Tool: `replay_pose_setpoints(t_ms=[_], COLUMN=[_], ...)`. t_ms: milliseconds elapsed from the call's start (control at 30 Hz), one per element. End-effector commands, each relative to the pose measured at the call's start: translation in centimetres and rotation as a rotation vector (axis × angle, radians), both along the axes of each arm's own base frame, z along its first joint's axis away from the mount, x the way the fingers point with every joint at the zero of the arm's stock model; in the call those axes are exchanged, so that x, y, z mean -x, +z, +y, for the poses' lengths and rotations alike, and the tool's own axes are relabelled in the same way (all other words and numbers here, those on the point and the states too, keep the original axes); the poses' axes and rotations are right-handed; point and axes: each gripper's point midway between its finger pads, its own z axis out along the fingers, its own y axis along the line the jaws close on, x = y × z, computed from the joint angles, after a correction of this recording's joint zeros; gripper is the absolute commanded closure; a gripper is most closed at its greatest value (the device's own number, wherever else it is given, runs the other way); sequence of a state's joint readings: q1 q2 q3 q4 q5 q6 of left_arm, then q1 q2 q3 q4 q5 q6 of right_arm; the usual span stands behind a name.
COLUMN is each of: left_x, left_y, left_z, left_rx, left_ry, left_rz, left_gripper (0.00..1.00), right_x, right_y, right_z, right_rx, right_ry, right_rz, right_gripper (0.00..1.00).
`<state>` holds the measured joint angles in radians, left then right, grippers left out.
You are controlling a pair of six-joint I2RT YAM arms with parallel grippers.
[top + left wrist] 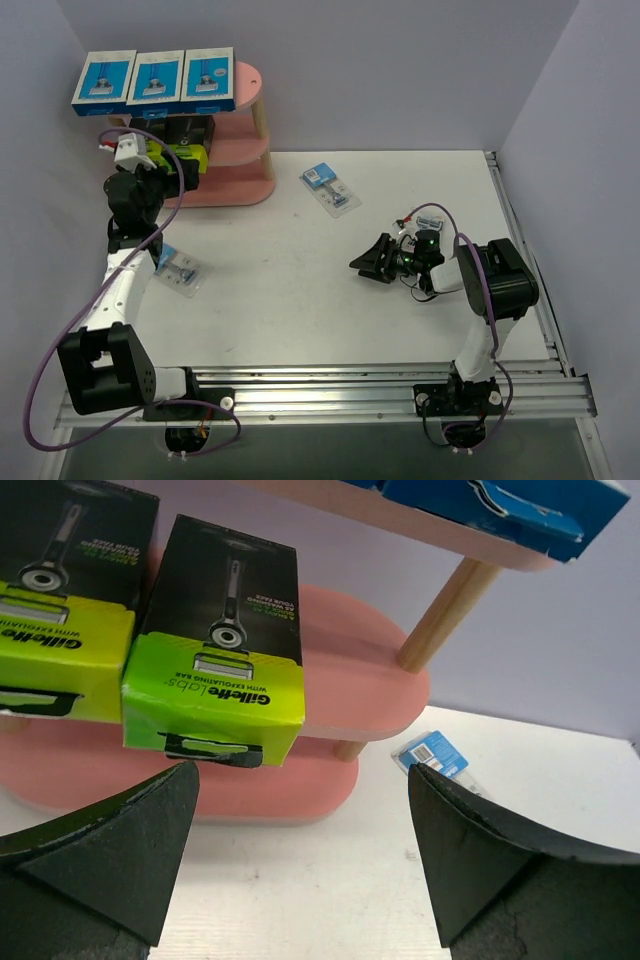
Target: Place and organize the shaving razors onto the shelf
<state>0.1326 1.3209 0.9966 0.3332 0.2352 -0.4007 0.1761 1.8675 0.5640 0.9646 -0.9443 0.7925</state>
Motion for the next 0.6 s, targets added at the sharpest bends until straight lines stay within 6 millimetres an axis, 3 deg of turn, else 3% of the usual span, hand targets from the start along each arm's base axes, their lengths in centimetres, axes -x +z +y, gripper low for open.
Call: replay_pose_setpoints(t_ms=[0,200,300,367,567], left_x=[-1.0,-2.5,-3.3,-3.7,-4.6], left_y=[3.9,4.1,4.1,3.2,1.9], left_z=[-1.3,-3.7,-3.3,-4.9,-4.8], left_rx=[-0.181,-0.352,-0.395,-0.414,-0.49], left_ry=[-0.047,-0.081,-0.067,-0.099,-0.079], left_rz=[-0.144,-0.154,-0.149,-0.133,-0.109], left_gripper=[0.06,0.06,0.06,0.06,0.06], right_x=[3.7,3.6,3.5,3.4,3.3], right_y=[-8.3,-8.5,-8.6,-8.6,-8.7], right_z=[-2.9,-3.0,-3.0,-3.0,-3.0], right_rx=[0.22,0.217,0.216,0.214,0.213], right_ry=[-0.097,-0.103,-0.103,-0.106,-0.107], right_rz=[0.263,0.268,0.271,0.269,0.271], right_gripper=[0.39,0.39,0.39,0.39,0.4])
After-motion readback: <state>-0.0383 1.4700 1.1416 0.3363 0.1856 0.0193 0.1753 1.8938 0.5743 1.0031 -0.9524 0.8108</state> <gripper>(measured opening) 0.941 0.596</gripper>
